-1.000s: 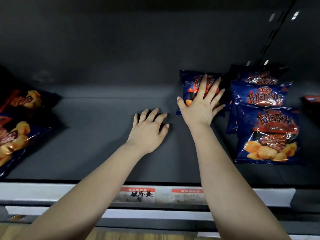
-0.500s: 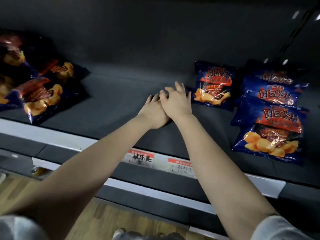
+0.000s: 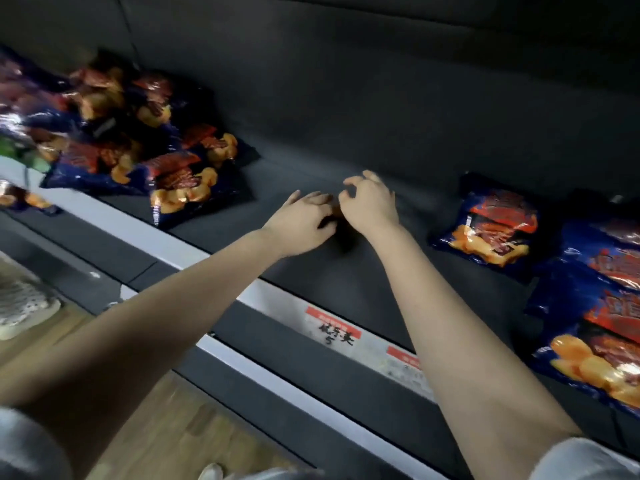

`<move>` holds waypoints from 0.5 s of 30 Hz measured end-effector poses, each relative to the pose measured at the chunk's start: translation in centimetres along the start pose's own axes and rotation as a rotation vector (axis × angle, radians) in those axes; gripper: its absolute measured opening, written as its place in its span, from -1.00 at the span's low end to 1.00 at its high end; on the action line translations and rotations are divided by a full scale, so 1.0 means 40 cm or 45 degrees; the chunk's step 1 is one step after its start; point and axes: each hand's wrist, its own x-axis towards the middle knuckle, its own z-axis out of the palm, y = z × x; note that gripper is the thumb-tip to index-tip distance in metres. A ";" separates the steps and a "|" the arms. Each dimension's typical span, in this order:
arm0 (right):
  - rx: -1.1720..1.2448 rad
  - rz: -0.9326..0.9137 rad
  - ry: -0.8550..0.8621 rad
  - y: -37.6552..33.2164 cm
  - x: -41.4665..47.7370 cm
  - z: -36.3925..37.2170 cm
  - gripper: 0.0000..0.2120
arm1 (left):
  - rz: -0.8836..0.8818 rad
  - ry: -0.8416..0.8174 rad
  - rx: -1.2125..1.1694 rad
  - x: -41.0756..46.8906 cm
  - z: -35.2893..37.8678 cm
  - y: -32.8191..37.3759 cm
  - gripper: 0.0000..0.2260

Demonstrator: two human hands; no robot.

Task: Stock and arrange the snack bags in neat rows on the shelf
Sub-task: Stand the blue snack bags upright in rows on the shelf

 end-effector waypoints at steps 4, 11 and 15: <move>0.089 -0.130 -0.063 -0.135 0.024 0.088 -0.64 | -0.174 0.127 0.069 -0.083 -0.059 -0.148 -0.71; 0.146 -0.283 -0.188 -0.302 0.069 0.208 -0.64 | -0.445 0.362 0.131 -0.182 -0.160 -0.366 -0.65; 0.166 -0.373 -0.212 -0.388 0.093 0.260 -0.56 | -0.565 0.310 0.161 -0.240 -0.170 -0.446 -0.54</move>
